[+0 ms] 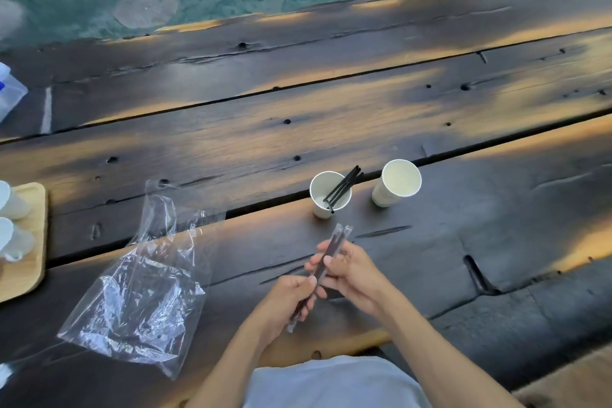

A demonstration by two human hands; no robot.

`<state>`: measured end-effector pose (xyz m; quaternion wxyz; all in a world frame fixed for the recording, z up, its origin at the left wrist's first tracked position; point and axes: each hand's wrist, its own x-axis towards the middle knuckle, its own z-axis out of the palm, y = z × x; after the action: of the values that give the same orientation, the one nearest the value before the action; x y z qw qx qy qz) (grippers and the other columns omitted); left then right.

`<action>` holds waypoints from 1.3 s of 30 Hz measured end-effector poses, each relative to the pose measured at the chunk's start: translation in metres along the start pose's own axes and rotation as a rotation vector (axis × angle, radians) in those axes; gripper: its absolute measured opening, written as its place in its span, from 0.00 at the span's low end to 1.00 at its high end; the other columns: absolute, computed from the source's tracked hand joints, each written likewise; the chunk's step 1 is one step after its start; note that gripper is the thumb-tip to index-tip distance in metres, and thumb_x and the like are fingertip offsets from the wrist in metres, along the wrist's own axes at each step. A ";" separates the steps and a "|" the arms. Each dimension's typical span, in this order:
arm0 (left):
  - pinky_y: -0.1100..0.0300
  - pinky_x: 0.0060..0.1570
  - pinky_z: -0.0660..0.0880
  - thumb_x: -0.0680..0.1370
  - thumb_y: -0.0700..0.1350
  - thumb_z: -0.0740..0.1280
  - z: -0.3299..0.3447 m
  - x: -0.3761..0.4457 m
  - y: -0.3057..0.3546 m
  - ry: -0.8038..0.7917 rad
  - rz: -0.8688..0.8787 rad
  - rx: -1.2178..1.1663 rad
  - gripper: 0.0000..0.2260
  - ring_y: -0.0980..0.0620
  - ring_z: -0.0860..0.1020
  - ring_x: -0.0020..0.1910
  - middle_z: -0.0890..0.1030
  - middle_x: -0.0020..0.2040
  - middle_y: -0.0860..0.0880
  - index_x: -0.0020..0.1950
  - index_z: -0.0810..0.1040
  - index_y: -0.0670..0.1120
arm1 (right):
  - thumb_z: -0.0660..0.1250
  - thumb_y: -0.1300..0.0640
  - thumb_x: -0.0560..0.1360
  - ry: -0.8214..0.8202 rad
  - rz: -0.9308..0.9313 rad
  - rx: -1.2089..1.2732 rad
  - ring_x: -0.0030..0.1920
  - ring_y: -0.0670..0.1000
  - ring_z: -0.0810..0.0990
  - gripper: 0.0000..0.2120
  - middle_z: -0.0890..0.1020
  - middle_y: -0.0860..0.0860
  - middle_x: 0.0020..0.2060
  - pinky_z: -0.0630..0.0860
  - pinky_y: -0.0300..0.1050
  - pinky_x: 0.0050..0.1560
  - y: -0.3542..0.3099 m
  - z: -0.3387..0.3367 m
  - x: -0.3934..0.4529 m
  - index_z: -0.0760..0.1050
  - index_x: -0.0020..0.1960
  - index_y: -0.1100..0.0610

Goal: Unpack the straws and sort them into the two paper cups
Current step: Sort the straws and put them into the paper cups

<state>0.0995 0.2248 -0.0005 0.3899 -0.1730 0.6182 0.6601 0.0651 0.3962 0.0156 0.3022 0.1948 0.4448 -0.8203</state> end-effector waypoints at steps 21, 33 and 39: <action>0.32 0.73 0.48 0.73 0.54 0.74 0.052 0.096 -0.020 0.428 -0.105 1.199 0.48 0.40 0.37 0.80 0.37 0.82 0.46 0.81 0.43 0.59 | 0.64 0.68 0.78 0.694 -0.765 -0.149 0.52 0.49 0.84 0.08 0.85 0.56 0.48 0.81 0.49 0.57 -0.175 -0.097 -0.021 0.77 0.49 0.57; 0.33 0.74 0.46 0.74 0.50 0.74 0.052 0.097 -0.020 0.438 -0.123 1.166 0.48 0.42 0.35 0.80 0.35 0.82 0.48 0.80 0.42 0.61 | 0.66 0.67 0.76 0.613 -0.584 -0.412 0.44 0.41 0.82 0.07 0.83 0.51 0.45 0.76 0.39 0.53 -0.171 -0.103 0.031 0.79 0.51 0.60; 0.34 0.74 0.46 0.75 0.51 0.74 0.050 0.098 -0.018 0.435 -0.111 1.141 0.46 0.42 0.36 0.80 0.36 0.82 0.48 0.81 0.44 0.60 | 0.65 0.59 0.80 0.636 -0.612 -0.397 0.58 0.42 0.79 0.16 0.80 0.49 0.59 0.73 0.27 0.54 -0.182 -0.109 0.026 0.75 0.67 0.60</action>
<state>0.0631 0.3006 -0.0736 0.3198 -0.0995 0.9297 0.1533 -0.0701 0.5570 0.0541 -0.0726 0.2347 0.6999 -0.6706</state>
